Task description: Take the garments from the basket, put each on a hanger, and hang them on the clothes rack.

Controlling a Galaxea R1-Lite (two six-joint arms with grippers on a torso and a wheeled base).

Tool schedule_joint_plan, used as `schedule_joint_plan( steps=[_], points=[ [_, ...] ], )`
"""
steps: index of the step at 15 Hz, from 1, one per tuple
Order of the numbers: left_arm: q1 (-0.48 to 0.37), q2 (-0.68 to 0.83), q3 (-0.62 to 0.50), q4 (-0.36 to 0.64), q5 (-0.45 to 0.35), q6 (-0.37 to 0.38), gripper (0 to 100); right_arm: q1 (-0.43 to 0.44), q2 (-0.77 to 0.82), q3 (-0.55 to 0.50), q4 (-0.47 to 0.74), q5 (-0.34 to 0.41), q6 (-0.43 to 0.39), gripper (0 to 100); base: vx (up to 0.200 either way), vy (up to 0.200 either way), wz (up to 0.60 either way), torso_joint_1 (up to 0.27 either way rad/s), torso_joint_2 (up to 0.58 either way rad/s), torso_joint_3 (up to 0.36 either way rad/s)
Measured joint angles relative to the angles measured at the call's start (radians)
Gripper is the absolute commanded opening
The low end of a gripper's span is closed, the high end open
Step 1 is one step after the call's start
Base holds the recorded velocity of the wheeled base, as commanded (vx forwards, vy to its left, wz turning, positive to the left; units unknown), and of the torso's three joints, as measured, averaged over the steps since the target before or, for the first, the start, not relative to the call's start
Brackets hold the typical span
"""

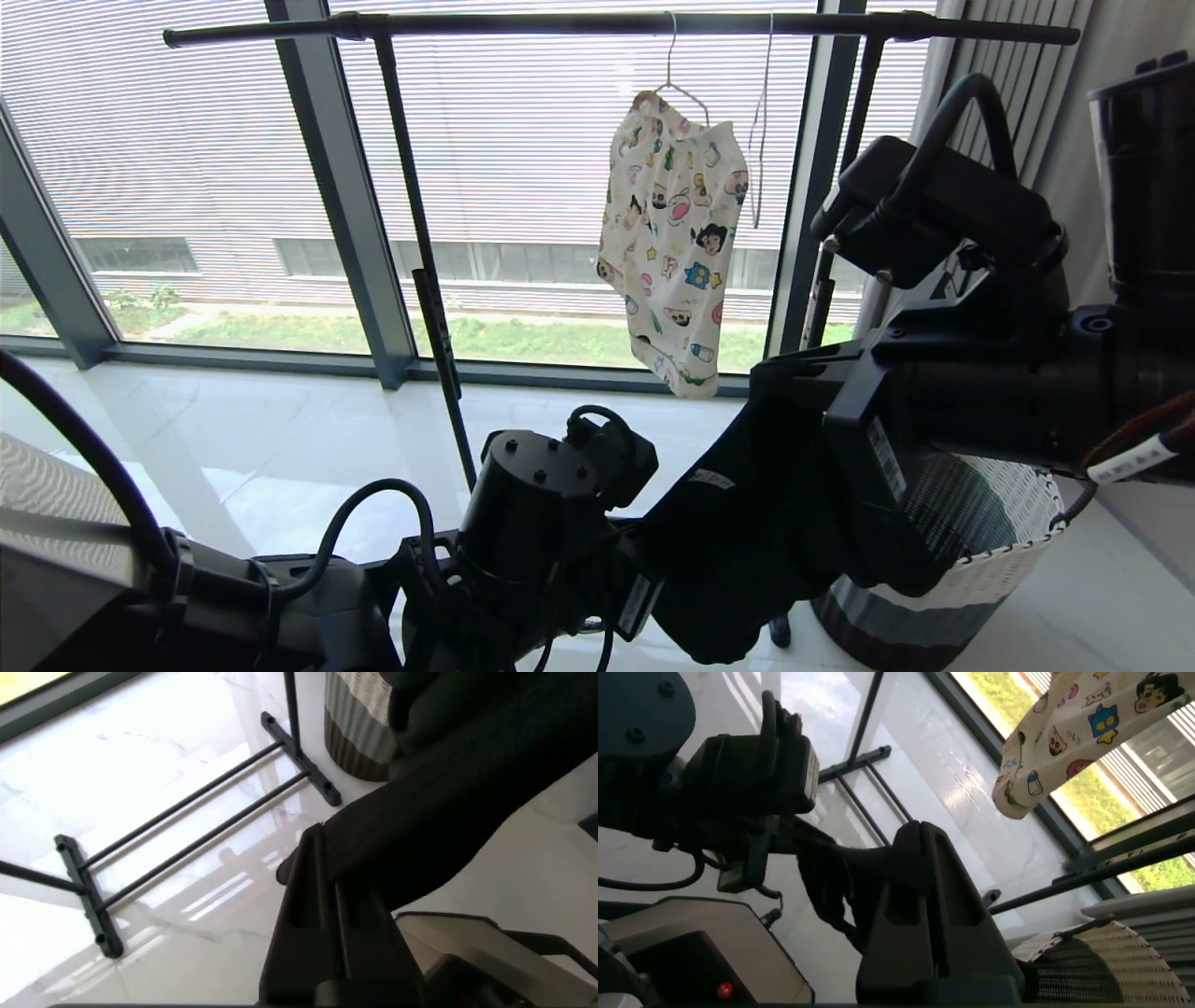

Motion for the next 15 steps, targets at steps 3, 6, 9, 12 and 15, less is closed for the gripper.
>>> schedule_joint_plan(
  steps=[3, 6, 9, 12, 15],
  points=[
    [0.002, -0.012, 0.041, -0.051, 0.023, 0.016, 0, -0.003, 0.017, 0.001, -0.016, -0.002, 0.041, 0, 0.000, 0.000, 0.00, 0.000, 0.00, 0.000],
    [0.040, -0.153, 0.028, 0.119, 0.022, 0.046, 0, -0.008, 0.086, -0.030, -0.172, -0.005, 0.103, 0, 0.000, 0.000, 0.00, 0.000, 0.00, 0.000],
    [0.124, -0.356, -0.114, 0.463, 0.021, 0.072, 0, -0.006, 0.183, -0.149, -0.268, -0.005, 0.115, 0, 0.000, 0.000, 0.00, 0.000, 0.00, 0.000],
    [0.178, -0.474, -0.324, 0.648, 0.023, 0.083, 0, -0.007, 0.250, -0.257, -0.289, -0.006, 0.120, 0, 0.000, 0.000, 0.00, 0.000, 0.00, 0.000],
    [0.147, -0.505, -0.472, 0.716, 0.029, 0.138, 0, -0.036, 0.228, -0.240, -0.249, -0.008, 0.118, 0, 0.000, 0.000, 0.00, 0.000, 0.00, 0.000]
  ],
)
